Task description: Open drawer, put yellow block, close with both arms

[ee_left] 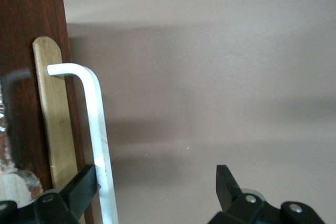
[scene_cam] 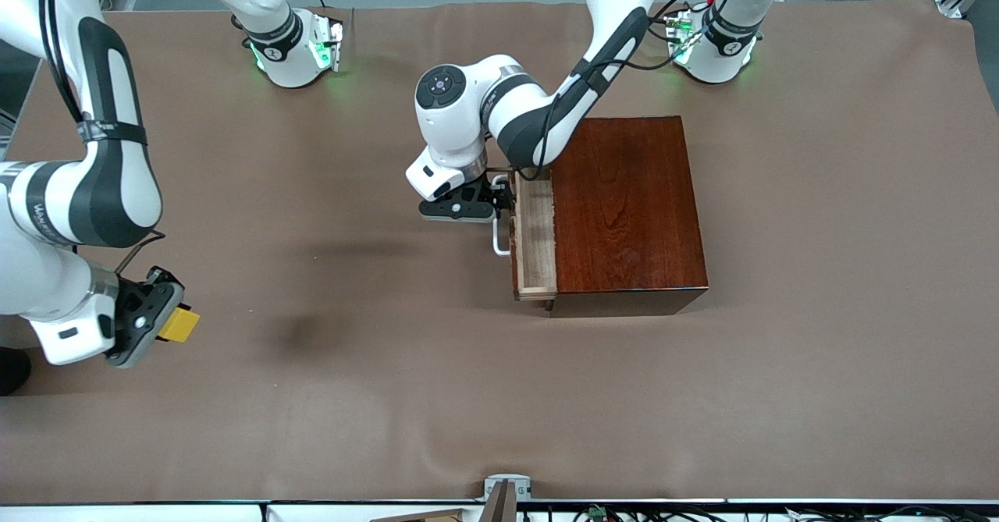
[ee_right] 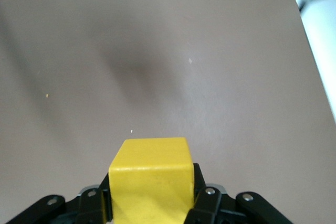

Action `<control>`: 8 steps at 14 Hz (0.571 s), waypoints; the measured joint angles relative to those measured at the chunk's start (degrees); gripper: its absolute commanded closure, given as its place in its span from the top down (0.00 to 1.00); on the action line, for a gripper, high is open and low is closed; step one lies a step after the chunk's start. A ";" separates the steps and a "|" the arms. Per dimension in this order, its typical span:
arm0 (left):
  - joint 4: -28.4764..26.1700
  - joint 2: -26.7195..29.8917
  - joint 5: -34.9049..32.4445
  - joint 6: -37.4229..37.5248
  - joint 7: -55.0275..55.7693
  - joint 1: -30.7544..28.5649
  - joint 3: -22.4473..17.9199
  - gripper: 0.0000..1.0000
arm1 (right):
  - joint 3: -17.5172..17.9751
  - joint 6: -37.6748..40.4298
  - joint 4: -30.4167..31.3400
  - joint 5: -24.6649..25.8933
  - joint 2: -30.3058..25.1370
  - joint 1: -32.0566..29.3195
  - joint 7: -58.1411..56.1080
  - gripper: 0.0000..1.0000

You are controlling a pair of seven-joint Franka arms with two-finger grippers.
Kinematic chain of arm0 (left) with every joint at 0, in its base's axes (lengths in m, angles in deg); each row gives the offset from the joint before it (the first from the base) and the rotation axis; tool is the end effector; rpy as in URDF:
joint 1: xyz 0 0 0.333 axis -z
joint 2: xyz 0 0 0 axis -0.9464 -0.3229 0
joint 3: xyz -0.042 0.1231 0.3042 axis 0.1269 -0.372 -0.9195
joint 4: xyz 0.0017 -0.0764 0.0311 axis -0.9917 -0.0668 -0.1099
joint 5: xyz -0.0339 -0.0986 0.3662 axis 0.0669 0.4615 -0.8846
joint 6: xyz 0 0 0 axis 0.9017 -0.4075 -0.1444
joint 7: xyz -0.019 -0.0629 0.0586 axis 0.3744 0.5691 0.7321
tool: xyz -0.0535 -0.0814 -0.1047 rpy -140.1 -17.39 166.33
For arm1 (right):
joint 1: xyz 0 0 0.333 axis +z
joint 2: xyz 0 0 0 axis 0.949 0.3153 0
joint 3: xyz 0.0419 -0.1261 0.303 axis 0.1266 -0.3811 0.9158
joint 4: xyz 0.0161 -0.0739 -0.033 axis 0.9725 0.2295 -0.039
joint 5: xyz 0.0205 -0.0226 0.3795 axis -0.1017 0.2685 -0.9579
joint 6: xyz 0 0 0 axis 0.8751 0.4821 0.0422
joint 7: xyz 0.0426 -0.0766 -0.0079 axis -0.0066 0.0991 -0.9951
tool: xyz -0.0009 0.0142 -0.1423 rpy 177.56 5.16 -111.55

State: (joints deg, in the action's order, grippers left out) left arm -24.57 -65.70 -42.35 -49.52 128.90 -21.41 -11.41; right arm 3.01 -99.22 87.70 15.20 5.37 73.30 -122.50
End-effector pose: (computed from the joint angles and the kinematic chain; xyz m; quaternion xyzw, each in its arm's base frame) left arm 0.4570 -0.5912 0.2901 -0.9972 0.0478 -0.0544 0.0181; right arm 0.7006 -0.0037 0.3931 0.8131 0.5820 0.0049 0.0065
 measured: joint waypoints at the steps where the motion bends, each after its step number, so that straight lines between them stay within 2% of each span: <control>1: 0.04 0.01 0.00 -0.31 0.00 0.04 0.04 1.00 | 0.02 -0.01 -0.35 0.00 0.00 0.94 -3.48 0.00; 5: 0.09 -0.04 0.50 -2.01 0.00 0.16 0.24 1.00 | 0.06 -0.01 -0.92 0.00 0.00 4.71 -8.81 0.00; 8: 0.10 -0.16 0.54 -1.79 0.00 0.16 0.21 1.00 | 0.05 0.00 -0.93 0.00 0.00 5.37 -10.04 0.00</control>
State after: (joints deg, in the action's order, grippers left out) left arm -24.47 -65.86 -41.81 -51.31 128.90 -21.26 -11.20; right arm 3.06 -99.22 86.77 15.20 5.37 78.68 -132.54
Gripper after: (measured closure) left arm 0.000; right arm 0.441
